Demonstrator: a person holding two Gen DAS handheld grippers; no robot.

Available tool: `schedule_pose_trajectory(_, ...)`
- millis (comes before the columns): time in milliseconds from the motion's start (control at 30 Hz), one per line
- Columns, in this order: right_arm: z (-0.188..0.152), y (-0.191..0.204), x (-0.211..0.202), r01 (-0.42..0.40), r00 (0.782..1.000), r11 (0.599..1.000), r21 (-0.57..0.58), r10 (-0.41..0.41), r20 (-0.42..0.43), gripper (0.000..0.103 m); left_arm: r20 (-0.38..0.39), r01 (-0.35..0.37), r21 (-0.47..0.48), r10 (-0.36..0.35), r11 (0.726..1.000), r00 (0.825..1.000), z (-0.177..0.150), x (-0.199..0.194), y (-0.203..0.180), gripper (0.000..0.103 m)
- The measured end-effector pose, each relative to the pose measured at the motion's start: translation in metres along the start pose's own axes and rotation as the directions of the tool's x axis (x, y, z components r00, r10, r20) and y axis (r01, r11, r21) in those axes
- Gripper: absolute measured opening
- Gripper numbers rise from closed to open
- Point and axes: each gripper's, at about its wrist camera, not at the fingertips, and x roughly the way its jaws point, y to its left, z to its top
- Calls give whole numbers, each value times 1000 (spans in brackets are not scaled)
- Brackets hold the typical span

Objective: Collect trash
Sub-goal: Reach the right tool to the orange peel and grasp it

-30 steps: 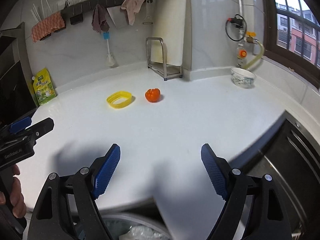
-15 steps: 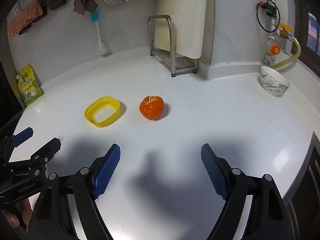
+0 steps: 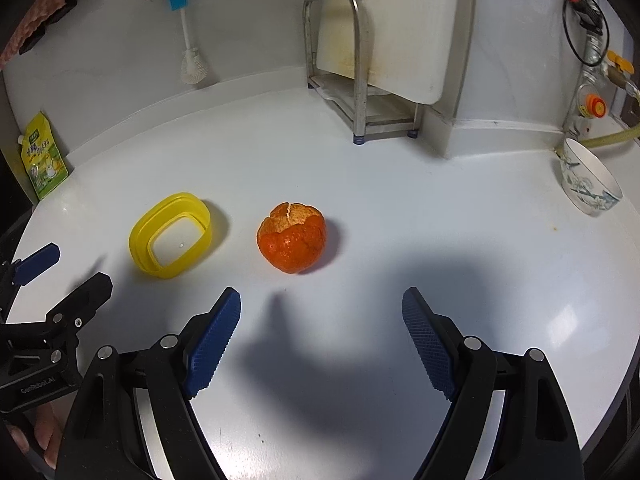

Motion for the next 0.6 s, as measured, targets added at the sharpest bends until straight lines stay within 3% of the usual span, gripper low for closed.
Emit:
schedule_pose_trajectory(500,18,-3,32,-27,998,999,-18,26,-51,79,-32,0,-13,0,1000,999,7,17,3,97)
schedule_pose_trajectory(600,21,0,39,2,998,1000,-25,-4,-57,79,-29,3,-22,-3,1000,1000,7,16,5,97)
